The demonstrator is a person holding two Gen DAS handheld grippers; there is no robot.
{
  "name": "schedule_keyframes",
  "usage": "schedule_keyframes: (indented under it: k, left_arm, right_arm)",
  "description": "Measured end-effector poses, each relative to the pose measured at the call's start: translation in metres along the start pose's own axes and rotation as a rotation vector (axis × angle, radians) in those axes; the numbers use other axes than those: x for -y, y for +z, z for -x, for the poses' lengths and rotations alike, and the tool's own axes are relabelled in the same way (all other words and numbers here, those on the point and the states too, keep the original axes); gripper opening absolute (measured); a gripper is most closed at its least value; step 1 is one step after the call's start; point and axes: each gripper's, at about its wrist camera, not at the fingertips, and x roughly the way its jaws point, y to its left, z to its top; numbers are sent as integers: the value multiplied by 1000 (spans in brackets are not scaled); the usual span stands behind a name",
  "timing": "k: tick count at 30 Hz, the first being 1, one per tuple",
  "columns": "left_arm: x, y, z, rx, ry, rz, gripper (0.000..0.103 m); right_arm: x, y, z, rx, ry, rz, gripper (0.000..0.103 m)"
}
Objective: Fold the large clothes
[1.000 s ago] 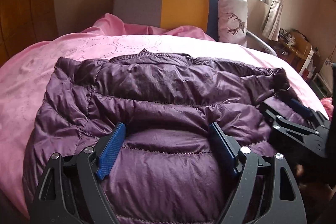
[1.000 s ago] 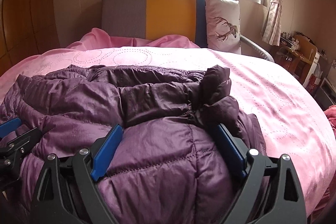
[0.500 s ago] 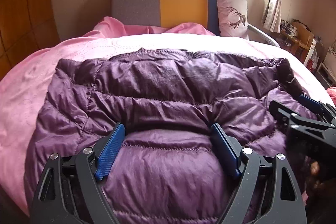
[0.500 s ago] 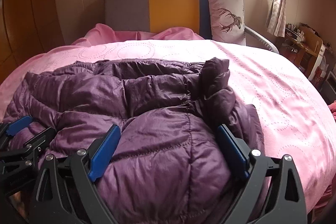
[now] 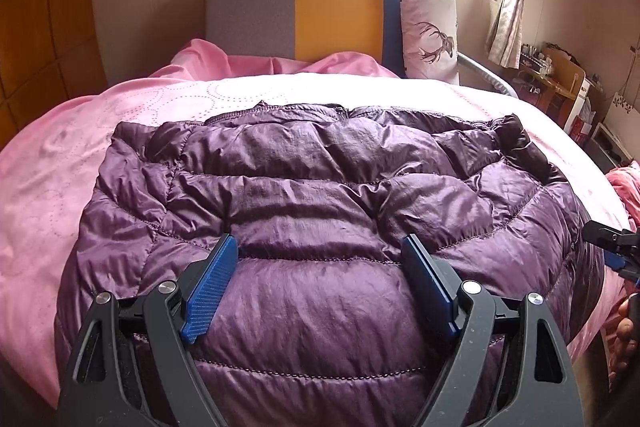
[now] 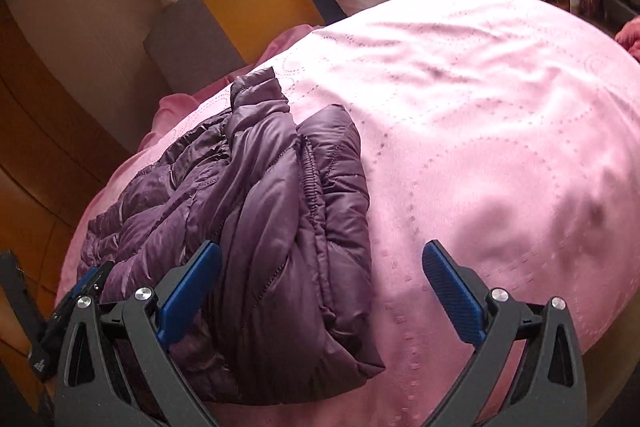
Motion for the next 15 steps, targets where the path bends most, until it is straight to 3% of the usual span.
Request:
schedule_keyframes:
  k: [15]
  left_arm:
    - [-6, -3, -7, -15, -27, 9, 83]
  right_arm:
    - [19, -3, -13, -109, 215, -113, 101]
